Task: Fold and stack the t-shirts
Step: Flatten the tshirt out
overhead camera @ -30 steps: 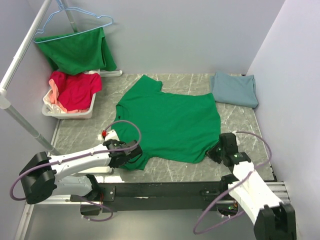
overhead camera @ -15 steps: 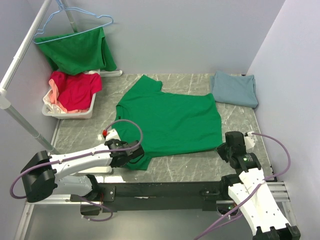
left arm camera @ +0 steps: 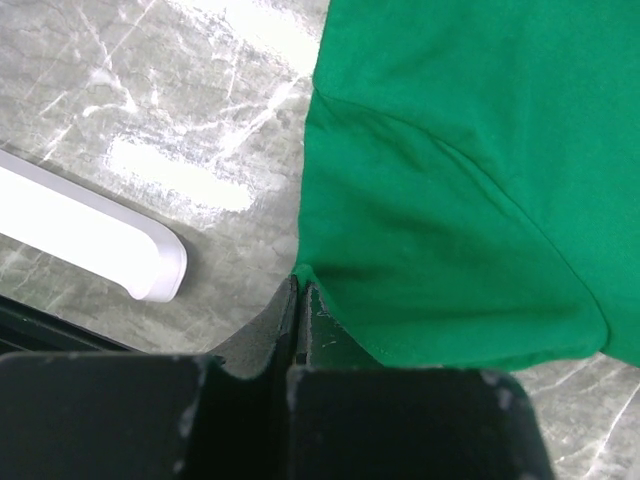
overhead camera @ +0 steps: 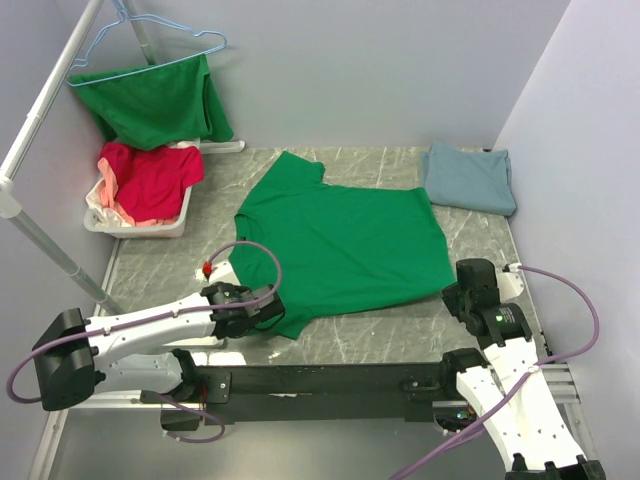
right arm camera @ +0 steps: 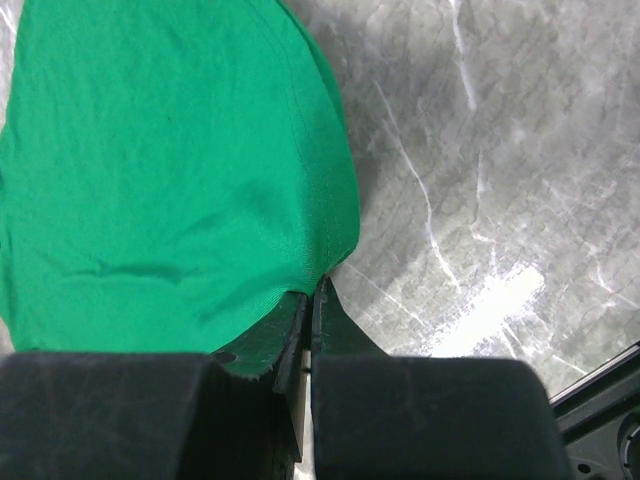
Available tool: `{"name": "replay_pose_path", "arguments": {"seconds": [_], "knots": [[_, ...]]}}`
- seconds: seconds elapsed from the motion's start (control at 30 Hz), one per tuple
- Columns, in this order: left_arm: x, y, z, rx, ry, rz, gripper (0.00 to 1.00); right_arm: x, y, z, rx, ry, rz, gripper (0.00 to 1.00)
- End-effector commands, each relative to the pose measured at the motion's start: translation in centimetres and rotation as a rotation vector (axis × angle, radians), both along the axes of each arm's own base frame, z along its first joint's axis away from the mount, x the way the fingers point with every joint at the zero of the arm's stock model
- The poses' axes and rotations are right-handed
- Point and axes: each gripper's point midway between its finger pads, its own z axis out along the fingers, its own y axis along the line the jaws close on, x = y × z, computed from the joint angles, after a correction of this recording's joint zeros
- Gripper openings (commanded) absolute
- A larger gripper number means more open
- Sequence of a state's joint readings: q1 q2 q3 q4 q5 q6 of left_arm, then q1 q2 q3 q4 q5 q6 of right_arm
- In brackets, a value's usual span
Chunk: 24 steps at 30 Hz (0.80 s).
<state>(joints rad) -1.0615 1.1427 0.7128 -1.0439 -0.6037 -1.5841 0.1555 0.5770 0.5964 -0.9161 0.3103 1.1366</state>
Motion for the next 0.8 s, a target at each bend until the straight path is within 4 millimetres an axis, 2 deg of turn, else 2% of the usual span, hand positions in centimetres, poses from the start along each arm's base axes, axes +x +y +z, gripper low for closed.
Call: {"name": "replay_pose_path", "arguments": {"seconds": [0.0,0.07,0.1,0.2,0.23,0.3,0.33,0.4,0.47,0.53,0.57,0.63,0.77], "knots": [[-0.2,0.0,0.4,-0.018,-0.013,-0.002,0.01,0.2,0.1,0.1,0.014,-0.020,-0.009,0.00],[-0.3,0.0,0.5,-0.017,-0.010,-0.006,0.01,0.2,0.2,0.2,0.014,-0.022,0.003,0.00],[-0.4,-0.1,0.5,-0.021,-0.010,-0.007,0.01,0.1,0.2,0.3,0.013,-0.021,0.003,0.09],[-0.6,-0.1,0.6,-0.022,-0.008,-0.010,0.03,-0.2,0.4,0.9,0.016,-0.016,0.016,0.60],[-0.7,-0.3,0.7,-0.028,-0.010,-0.016,0.11,-0.2,0.4,1.1,0.017,-0.017,0.017,0.65],[-0.9,-0.1,0.7,-0.023,-0.006,-0.012,0.20,-0.3,0.1,2.2,0.016,-0.050,0.001,0.71],[-1.0,-0.1,0.8,-0.029,-0.008,-0.009,0.28,-0.4,0.0,2.6,0.020,-0.067,-0.010,0.72],[-1.1,0.1,0.9,-0.022,-0.007,-0.001,0.37,0.0,-0.1,3.9,0.019,-0.133,-0.007,0.73],[-1.2,0.2,1.0,-0.020,-0.007,0.003,0.41,0.5,0.0,4.9,0.017,-0.178,0.004,0.73],[-1.0,0.1,1.5,-0.019,-0.020,0.003,0.45,0.8,0.3,5.0,-0.001,-0.177,0.047,0.73],[-0.8,0.1,1.7,-0.016,-0.027,0.006,0.45,1.7,0.6,5.6,-0.010,-0.207,0.084,0.74],[0.0,-0.2,2.7,-0.014,-0.070,0.003,0.50,2.2,0.9,4.8,-0.046,-0.155,0.141,0.74],[2.5,-1.8,5.8,-0.024,-0.182,-0.012,0.62,5.2,2.2,4.4,-0.094,-0.145,0.273,0.73]]}}
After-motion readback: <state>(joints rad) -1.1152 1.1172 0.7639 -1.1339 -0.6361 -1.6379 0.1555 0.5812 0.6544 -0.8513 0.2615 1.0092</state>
